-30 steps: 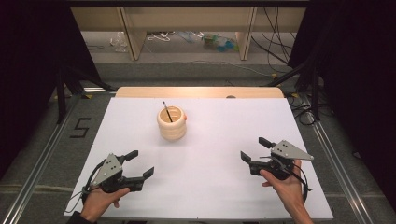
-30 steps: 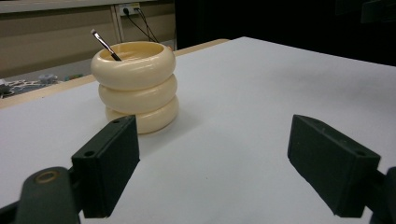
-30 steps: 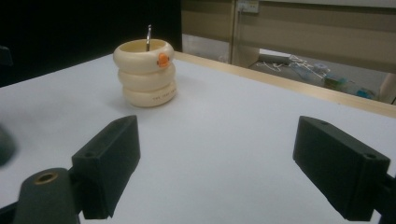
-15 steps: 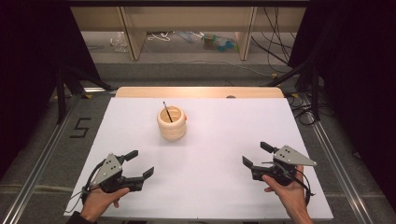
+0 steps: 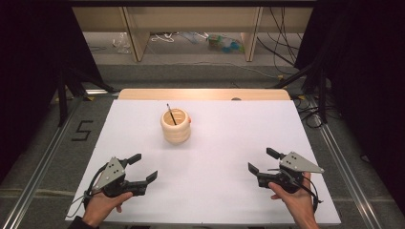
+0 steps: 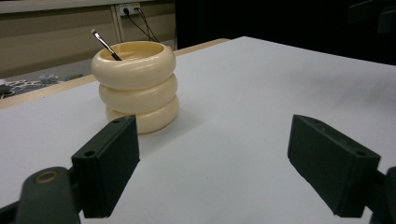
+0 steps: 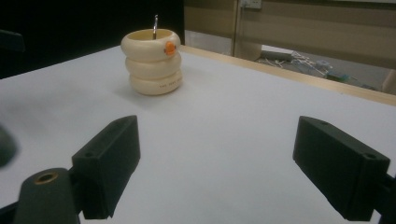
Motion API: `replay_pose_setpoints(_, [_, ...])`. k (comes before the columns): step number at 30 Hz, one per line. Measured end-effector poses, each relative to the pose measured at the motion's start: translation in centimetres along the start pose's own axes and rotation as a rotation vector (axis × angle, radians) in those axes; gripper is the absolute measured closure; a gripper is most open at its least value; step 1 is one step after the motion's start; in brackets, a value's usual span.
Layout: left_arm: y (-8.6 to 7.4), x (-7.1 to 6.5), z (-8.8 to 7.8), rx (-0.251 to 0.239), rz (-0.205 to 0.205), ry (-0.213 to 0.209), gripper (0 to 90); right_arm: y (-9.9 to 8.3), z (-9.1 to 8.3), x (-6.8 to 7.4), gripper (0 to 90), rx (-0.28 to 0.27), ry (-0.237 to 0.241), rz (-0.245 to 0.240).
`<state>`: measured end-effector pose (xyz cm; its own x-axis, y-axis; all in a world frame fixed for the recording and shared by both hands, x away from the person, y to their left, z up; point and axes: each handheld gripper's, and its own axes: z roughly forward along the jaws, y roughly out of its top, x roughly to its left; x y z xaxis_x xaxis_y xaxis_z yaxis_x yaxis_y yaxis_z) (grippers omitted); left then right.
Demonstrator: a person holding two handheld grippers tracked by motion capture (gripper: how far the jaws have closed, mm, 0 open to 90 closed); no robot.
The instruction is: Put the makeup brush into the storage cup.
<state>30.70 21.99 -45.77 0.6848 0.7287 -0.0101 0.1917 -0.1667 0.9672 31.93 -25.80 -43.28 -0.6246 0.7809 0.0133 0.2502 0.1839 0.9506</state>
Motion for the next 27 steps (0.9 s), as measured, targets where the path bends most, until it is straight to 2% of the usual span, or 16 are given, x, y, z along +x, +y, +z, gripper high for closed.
replay_pose_setpoints(24, [0.00, 0.01, 0.04, -0.002, -0.001, 0.000, 16.7, -0.10, 0.22, -0.03, 15.7, -0.014, 0.002, -0.007])
replay_pose_setpoints(27, [0.01, 0.02, 0.02, -0.002, -0.001, 0.000, 16.7, -0.11, 0.17, 0.02, 15.7, -0.002, -0.001, -0.007])
